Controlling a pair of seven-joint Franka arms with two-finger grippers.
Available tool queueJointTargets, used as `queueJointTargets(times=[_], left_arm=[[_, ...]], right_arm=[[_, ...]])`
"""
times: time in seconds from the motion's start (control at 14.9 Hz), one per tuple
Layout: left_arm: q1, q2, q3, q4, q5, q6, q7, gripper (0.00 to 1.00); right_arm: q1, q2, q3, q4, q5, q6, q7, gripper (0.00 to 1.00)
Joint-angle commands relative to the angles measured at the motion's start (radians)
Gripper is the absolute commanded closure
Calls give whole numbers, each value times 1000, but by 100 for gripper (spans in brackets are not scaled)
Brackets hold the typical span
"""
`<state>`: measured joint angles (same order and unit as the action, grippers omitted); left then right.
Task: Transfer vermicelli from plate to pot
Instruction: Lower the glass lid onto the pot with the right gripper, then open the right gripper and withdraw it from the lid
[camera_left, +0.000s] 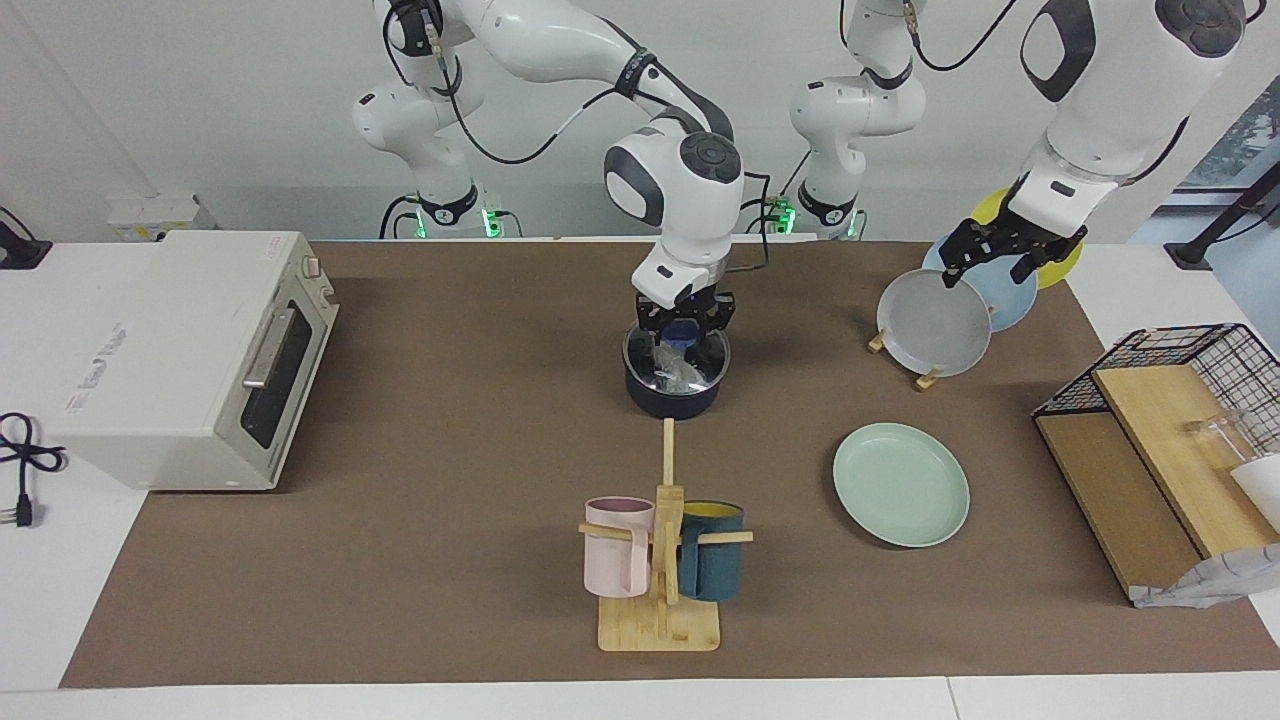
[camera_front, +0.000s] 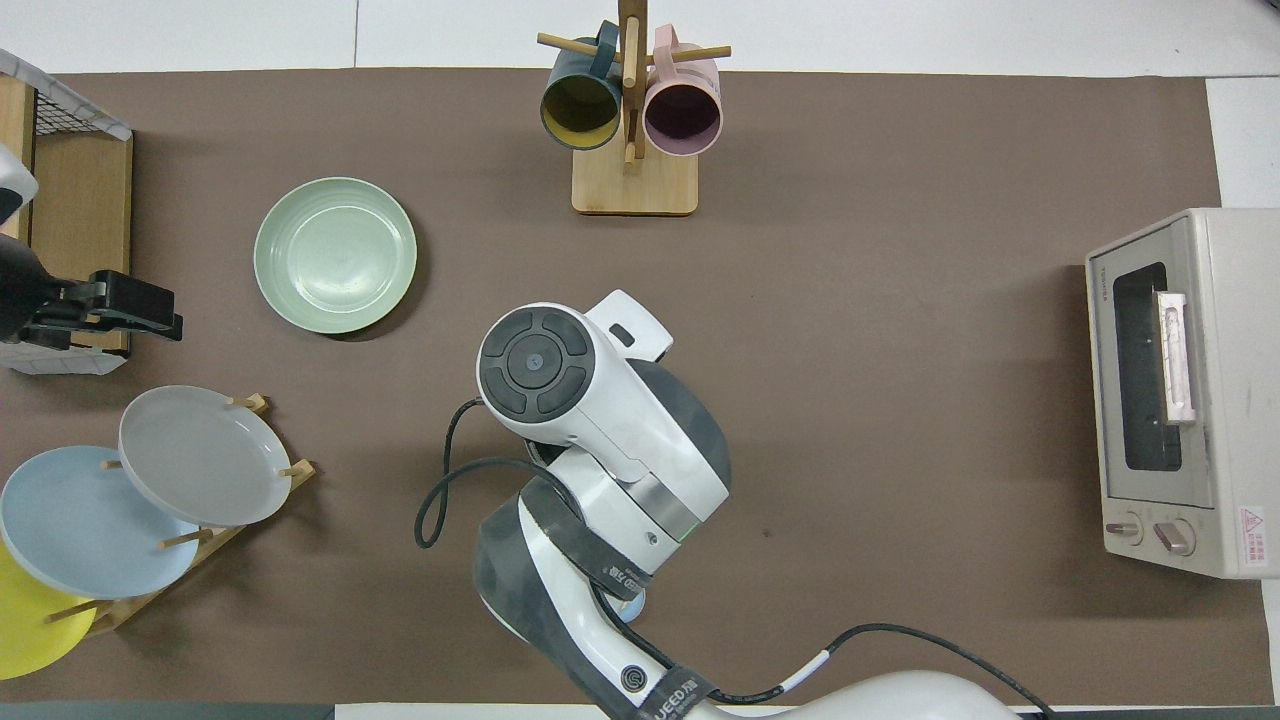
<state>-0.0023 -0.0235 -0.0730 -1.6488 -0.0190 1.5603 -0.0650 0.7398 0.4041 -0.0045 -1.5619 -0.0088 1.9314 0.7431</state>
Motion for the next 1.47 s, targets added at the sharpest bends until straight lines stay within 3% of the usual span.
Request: queueJointTargets(times=[0.0, 0.47, 1.0, 1.41], left_arm=[[19, -12, -13, 3, 14, -12, 2, 0], [19, -12, -13, 3, 13, -12, 2, 0], [19, -12, -13, 3, 13, -12, 2, 0], [19, -12, -13, 3, 13, -12, 2, 0]], right_arm=[[-4, -22, 3, -17, -13, 21, 22, 0], [-109, -129, -5, 25, -14, -43, -59, 0], [-407, -319, -6, 11, -8, -264, -420, 0], [-568, -425, -9, 20, -8, -423, -609, 0]])
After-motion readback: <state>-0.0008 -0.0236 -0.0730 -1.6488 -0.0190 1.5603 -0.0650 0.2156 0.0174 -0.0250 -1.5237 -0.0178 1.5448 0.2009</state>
